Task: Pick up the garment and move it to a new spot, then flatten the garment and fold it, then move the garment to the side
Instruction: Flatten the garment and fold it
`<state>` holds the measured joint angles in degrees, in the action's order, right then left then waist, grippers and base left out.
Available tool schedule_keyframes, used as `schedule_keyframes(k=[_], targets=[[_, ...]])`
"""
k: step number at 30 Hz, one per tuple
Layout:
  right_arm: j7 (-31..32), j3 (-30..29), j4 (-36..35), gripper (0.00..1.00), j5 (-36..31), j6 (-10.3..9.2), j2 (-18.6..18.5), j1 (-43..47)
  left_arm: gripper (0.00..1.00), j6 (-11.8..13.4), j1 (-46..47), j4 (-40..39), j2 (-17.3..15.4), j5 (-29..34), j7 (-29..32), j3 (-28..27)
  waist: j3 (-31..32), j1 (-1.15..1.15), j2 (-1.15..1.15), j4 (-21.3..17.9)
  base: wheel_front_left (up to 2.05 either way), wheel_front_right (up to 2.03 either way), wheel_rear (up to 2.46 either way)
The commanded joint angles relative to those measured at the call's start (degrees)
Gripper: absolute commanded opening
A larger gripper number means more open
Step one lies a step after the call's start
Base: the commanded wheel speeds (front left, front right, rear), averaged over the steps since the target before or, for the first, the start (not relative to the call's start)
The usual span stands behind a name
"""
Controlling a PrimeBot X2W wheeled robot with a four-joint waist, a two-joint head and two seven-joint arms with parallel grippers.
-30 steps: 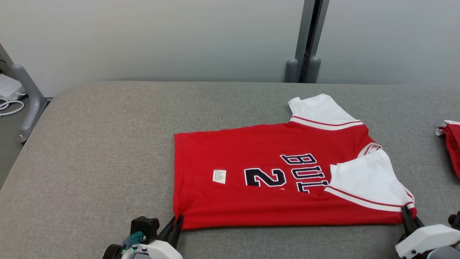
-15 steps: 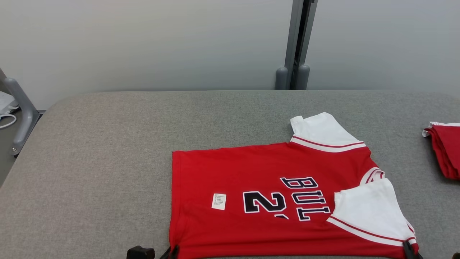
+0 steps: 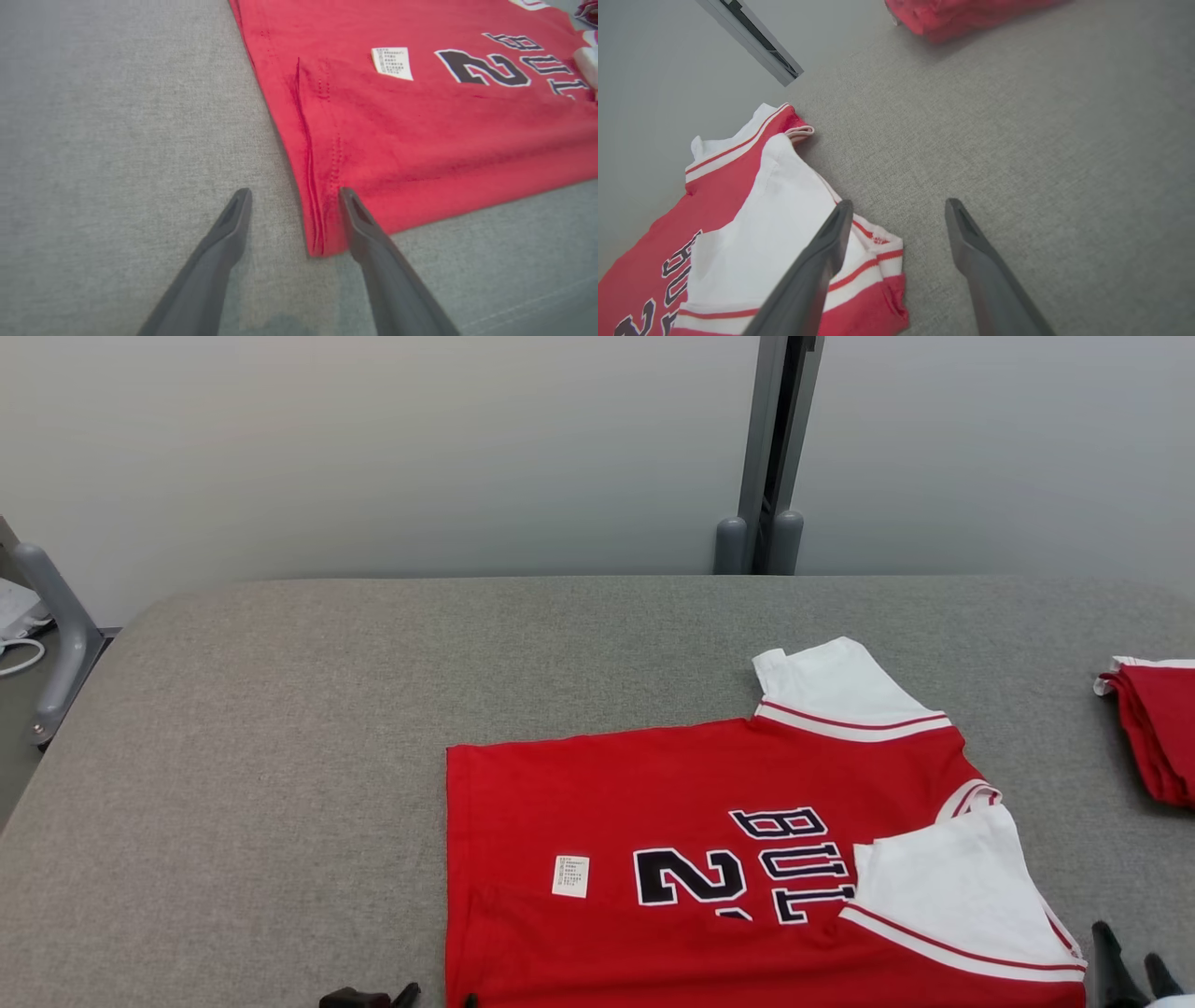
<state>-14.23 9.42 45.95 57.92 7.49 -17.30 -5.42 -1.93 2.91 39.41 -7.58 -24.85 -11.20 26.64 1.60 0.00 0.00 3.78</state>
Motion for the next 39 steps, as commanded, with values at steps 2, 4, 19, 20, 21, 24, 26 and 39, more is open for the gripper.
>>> schedule_keyframes(k=[2,4,19,20,21,24,26,39], targets=[[-0.53,-0.57,-0.62,1.00,-2.31,0.00,-1.27,-1.34,1.00,0.80,-0.02,-1.71,-0.74,-0.45,0.09,-0.62,0.18,0.00,0.00,0.02,0.00,0.00,0.00],[-0.61,-0.67,-1.77,1.00,-4.44,0.00,-1.75,-2.37,1.00,1.55,0.43,-3.32,-1.42,-0.56,-0.22,-1.17,0.27,0.00,0.00,-0.01,0.00,0.00,0.00],[-0.98,-8.18,-28.95,1.00,-34.66,0.00,2.87,-5.46,1.00,6.03,5.94,-21.44,1.76,4.93,-3.99,-14.49,-4.38,0.00,0.00,-2.63,0.00,0.00,0.00],[-0.98,-8.32,-30.31,1.00,-36.10,0.00,3.73,-5.29,1.00,6.07,5.78,-22.34,2.19,6.01,-4.00,-15.25,-4.80,0.00,0.00,-2.84,0.00,0.00,0.00],[-0.98,-8.35,-31.52,1.00,-37.20,0.00,4.62,-5.07,1.00,5.82,5.60,-23.05,2.61,6.95,-4.00,-16.05,-5.20,0.00,0.00,-3.05,0.00,0.00,0.00],[-0.98,-8.67,-34.78,1.00,-40.09,0.00,6.78,-4.55,1.00,5.14,5.18,-24.56,3.67,9.18,-4.01,-18.23,-6.09,0.00,0.00,-3.50,0.00,0.00,0.00],[-0.98,-8.48,-36.36,1.00,-41.23,0.00,8.10,-4.17,1.00,4.87,5.00,-25.07,4.05,10.55,-4.00,-19.31,-6.46,0.00,0.00,-3.70,0.00,0.00,0.00],[-0.99,-7.87,-36.98,1.00,-42.82,0.00,10.83,-3.27,1.00,4.85,3.94,-23.74,4.51,10.69,-4.01,-18.26,-6.88,0.00,0.00,-4.29,0.00,0.00,0.00]])
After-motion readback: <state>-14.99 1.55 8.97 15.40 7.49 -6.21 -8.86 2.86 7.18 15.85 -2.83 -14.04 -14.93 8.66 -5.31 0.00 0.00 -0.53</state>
